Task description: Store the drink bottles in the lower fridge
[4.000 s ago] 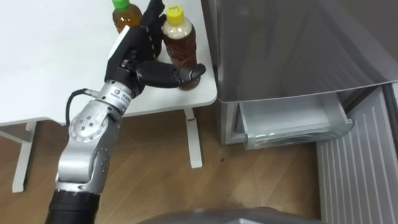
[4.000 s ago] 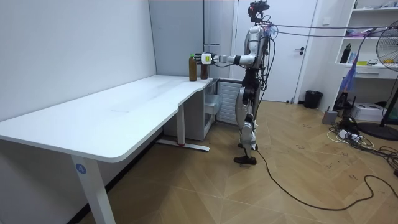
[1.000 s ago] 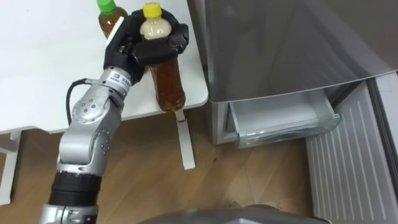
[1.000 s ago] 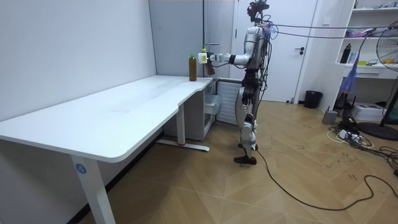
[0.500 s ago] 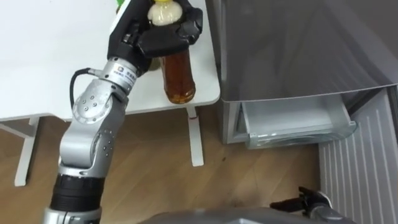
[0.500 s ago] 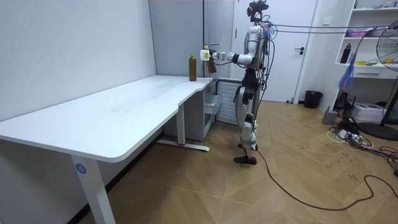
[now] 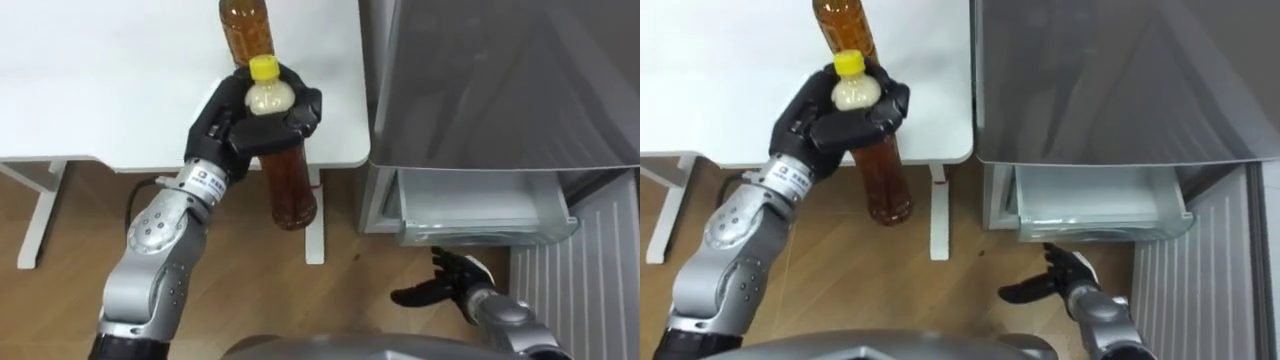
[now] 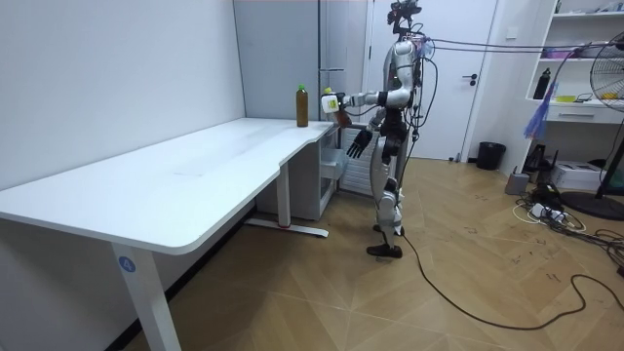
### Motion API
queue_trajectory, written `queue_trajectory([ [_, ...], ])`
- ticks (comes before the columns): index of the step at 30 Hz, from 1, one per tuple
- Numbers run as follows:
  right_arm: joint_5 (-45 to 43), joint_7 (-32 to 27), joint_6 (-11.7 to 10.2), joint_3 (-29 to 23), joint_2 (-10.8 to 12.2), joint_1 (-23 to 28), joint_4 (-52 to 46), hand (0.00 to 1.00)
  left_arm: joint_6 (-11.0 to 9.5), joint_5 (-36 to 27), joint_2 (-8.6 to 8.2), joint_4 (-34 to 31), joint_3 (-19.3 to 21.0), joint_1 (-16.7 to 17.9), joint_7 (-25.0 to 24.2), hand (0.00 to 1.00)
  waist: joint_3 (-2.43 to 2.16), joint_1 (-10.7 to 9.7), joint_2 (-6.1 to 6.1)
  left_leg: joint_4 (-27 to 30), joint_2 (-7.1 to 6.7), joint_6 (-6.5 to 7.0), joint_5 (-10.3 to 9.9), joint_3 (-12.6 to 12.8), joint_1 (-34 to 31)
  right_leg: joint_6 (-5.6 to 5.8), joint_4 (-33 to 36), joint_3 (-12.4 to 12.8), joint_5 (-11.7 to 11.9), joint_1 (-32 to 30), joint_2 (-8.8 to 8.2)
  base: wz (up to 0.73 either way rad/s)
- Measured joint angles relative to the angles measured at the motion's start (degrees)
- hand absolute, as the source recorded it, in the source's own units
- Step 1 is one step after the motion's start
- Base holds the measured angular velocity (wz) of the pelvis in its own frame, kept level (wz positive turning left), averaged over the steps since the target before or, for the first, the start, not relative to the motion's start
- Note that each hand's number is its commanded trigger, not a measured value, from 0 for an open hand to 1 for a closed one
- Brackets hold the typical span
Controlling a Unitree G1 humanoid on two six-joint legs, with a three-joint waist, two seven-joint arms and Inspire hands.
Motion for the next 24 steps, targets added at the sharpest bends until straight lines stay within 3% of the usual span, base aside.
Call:
queue_trajectory([
  [4,-1.40,5.37,-0.10,3.18,0.12,0.92,-9.29,0.00,-0.19,0.00,-0.56,-0.25,-0.19,0.57,-1.36,1.00,-0.03,0.48,0.44,0.14,0.04,0.00,0.00,-0.19,0.08,-0.06,0.18,-0.29,0.04,0.01,-0.02,0.01],
  [9,1.17,10.80,-0.26,4.35,-0.38,1.35,-16.43,0.00,-3.23,0.03,-0.36,-0.23,-2.01,0.58,-2.09,1.00,0.11,1.21,0.48,0.26,-0.03,0.01,0.01,-0.44,0.17,-0.03,0.21,-0.72,0.01,0.13,-0.10,0.04],
  [14,1.93,17.87,-0.10,5.23,-1.28,1.82,-20.09,0.00,-4.12,0.07,0.88,-0.08,-2.70,1.33,-2.76,1.00,0.70,1.35,-0.46,0.99,-0.24,0.01,0.01,-0.80,-0.34,0.03,0.08,-1.03,-0.05,0.19,-0.26,0.05],
  [19,2.47,25.02,-0.12,7.87,-4.36,2.29,-27.31,0.00,-4.15,0.05,3.55,0.19,-5.82,2.25,-3.63,1.00,0.90,1.20,-0.91,0.99,-0.25,0.01,0.01,-0.91,-0.53,0.05,0.04,-1.19,-0.06,0.02,-0.28,0.00],
  [24,2.68,29.85,-0.11,9.25,-4.44,1.89,-27.54,0.00,-4.16,0.05,3.90,0.18,-9.55,2.24,-4.75,1.00,0.91,1.24,-1.03,0.92,-0.25,0.01,0.00,-0.76,-0.56,0.05,0.00,-1.01,-0.06,-0.14,-0.29,-0.01],
])
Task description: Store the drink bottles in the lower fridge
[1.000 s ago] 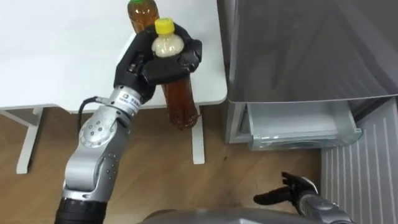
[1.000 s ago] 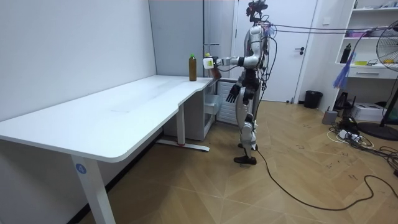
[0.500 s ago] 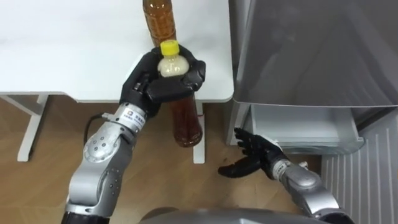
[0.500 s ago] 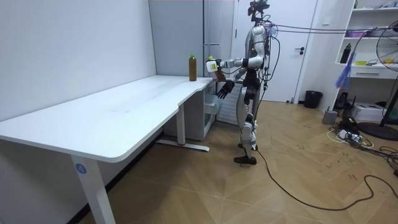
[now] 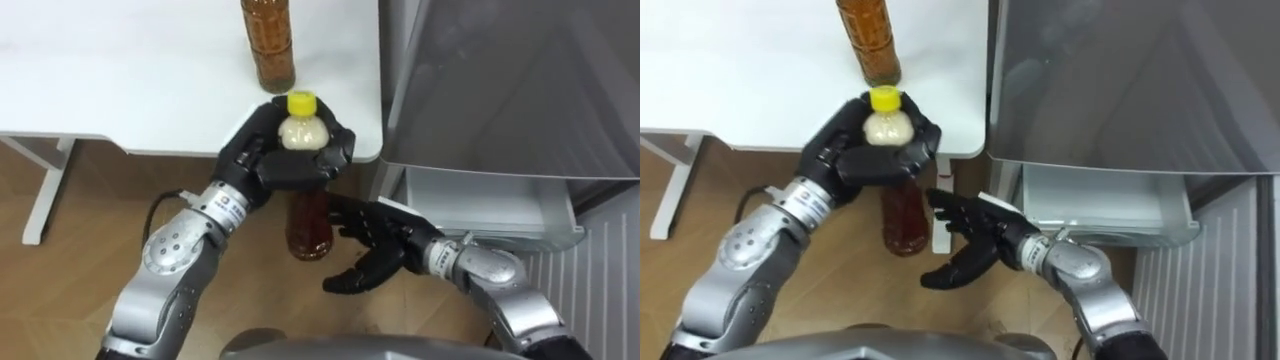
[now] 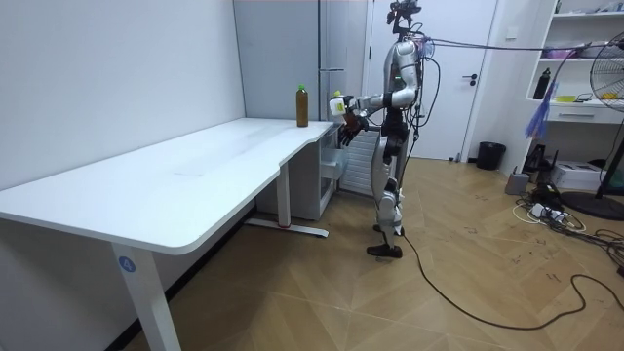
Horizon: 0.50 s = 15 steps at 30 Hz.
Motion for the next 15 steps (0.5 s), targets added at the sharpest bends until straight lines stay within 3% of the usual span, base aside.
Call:
queue_trajectory([
  [5,1.67,4.19,0.01,1.87,-2.28,-0.12,-1.87,0.00,-0.34,0.00,1.86,0.04,-3.33,-0.10,-2.00,1.00,-0.03,-0.15,-0.31,0.01,0.05,0.00,0.00,0.30,0.04,-0.01,0.12,0.20,0.00,0.10,0.01,-0.01],
  [15,6.32,7.68,1.35,4.74,-2.55,-0.41,-3.73,0.00,-0.34,-0.06,2.57,0.30,-5.65,-0.23,-3.36,1.00,-0.01,-0.09,-0.55,0.38,0.06,0.00,0.00,0.30,0.03,-0.01,0.37,0.14,0.01,0.02,-0.03,0.00],
])
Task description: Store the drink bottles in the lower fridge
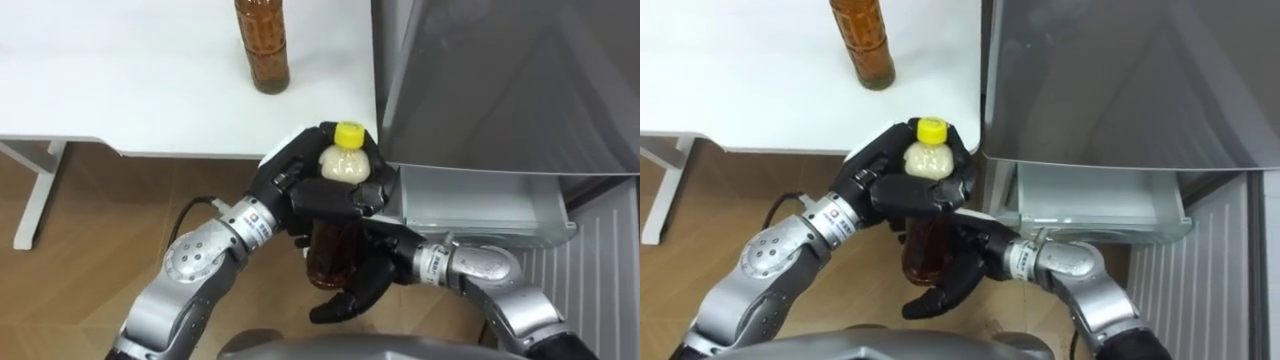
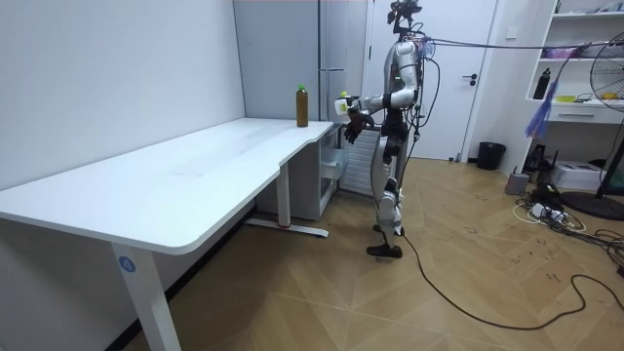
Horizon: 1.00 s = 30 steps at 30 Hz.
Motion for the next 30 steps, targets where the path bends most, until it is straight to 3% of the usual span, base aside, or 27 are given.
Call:
queue_trajectory([
  [4,2.35,0.10,1.26,0.46,-0.42,0.01,-0.47,0.00,-0.02,-0.03,-0.03,0.05,-0.04,-0.09,-0.47,1.00,-0.01,0.06,0.07,0.29,0.06,0.00,0.00,0.01,-0.48,0.00,0.59,0.39,-0.01,-0.54,0.06,0.00],
  [11,5.09,0.11,1.38,0.76,-1.28,0.03,-2.12,0.00,-1.76,-0.40,0.12,0.18,-0.65,-0.57,-1.78,1.00,-0.03,0.11,0.25,0.61,0.13,0.00,0.00,0.03,-1.83,-0.01,1.69,0.52,0.00,-2.13,0.09,-0.02],
  [12,5.31,0.11,1.38,0.75,-1.29,0.03,-2.12,0.43,-1.80,-0.40,0.12,0.20,-0.66,-0.59,-1.83,1.00,-0.04,0.11,0.27,0.61,0.13,0.00,0.00,0.03,-1.83,-0.01,1.70,0.52,0.00,-2.13,0.09,0.00],
  [13,5.77,0.11,1.38,0.77,-1.32,0.03,-2.12,0.78,-1.89,-0.42,0.12,0.21,-0.68,-0.59,-1.95,1.00,-0.05,0.12,0.28,0.61,0.14,0.00,0.00,0.03,-1.83,-0.02,1.73,0.53,0.00,-2.14,0.10,0.00],
  [14,6.41,0.11,1.38,0.77,-1.39,0.03,-2.12,0.96,-2.20,-0.48,0.12,0.34,-0.71,-0.59,-2.11,1.00,-0.05,0.13,0.28,0.59,0.15,0.00,0.00,0.03,-1.80,-0.02,1.74,0.55,0.00,-2.16,0.11,0.00],
  [15,6.58,0.11,1.38,0.76,-1.39,0.03,-2.12,1.00,-2.39,-0.49,0.12,0.39,-0.74,-0.58,-2.15,1.00,-0.05,0.13,0.27,0.58,0.15,0.00,0.00,0.03,-1.78,-0.02,1.74,0.57,0.00,-2.16,0.11,0.00],
  [30,7.14,0.11,1.24,1.02,-1.75,0.03,-2.12,1.00,-3.61,-2.17,0.31,1.86,-2.81,-0.58,-2.86,1.00,-0.16,0.24,-0.23,0.51,0.16,0.02,0.01,0.48,-1.62,0.00,2.45,1.27,-0.01,-3.11,0.08,-0.02],
])
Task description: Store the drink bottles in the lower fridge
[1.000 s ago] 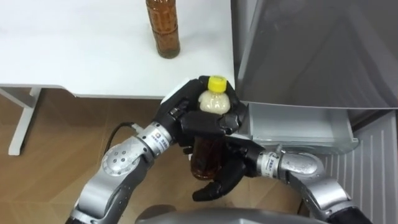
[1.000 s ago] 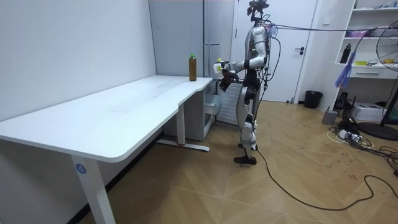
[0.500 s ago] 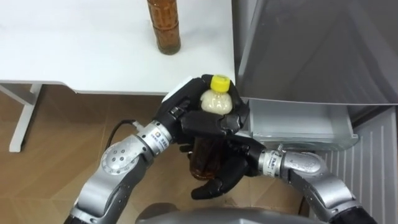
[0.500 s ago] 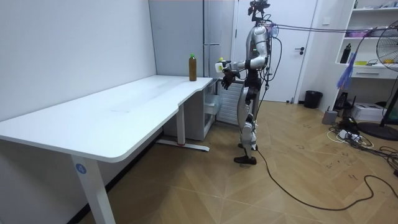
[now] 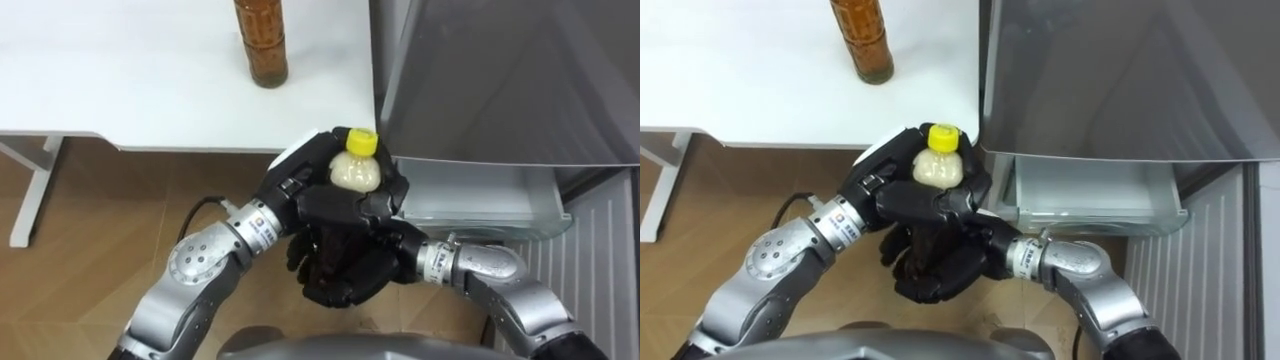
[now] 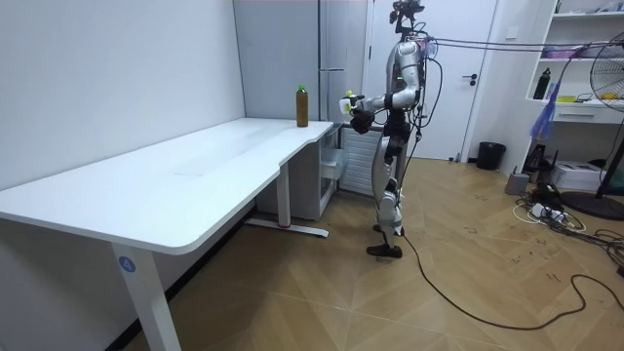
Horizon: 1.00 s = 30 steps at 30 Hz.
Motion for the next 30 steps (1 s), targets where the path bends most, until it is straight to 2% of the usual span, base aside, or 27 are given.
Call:
queue_trajectory([
  [8,0.99,0.66,-0.37,1.03,-0.41,0.00,0.00,1.00,-0.99,-3.78,1.29,0.48,-0.16,-0.01,0.18,0.98,-0.03,0.00,-0.02,0.00,0.01,0.01,0.01,0.01,-0.02,0.00,0.01,0.01,0.00,-0.02,0.01,0.00],
  [9,0.99,0.66,-0.37,1.09,-0.42,0.00,0.00,1.00,-0.99,-3.78,1.35,0.49,-0.16,-0.01,0.18,0.55,-0.03,0.00,-0.02,0.00,0.01,0.01,0.01,0.01,-0.02,0.00,0.01,0.02,0.00,-0.02,0.01,0.00],
  [10,1.01,0.65,-0.37,1.15,-0.42,0.00,0.00,1.00,-0.99,-3.83,1.37,0.50,-0.16,-0.01,0.18,0.00,-0.03,-0.01,-0.02,0.00,0.01,0.01,0.01,0.02,-0.02,0.00,0.02,0.04,0.00,-0.02,0.01,0.00],
  [23,3.86,1.37,-0.35,2.06,-0.90,0.14,0.01,1.00,-2.95,-5.51,1.43,0.93,-0.48,-0.01,-0.25,0.00,-0.02,-0.02,-0.02,0.01,0.02,0.01,0.01,0.05,0.07,0.00,0.11,0.05,0.00,0.00,0.02,0.00],
  [30,3.99,1.37,-0.33,2.05,-0.97,0.15,0.00,1.00,-3.01,-5.54,1.42,0.92,-0.44,-0.19,-0.21,0.00,-0.03,-0.10,-0.01,-0.01,0.02,0.01,0.01,0.05,-0.10,0.00,0.08,0.00,0.00,0.10,0.02,0.00],
])
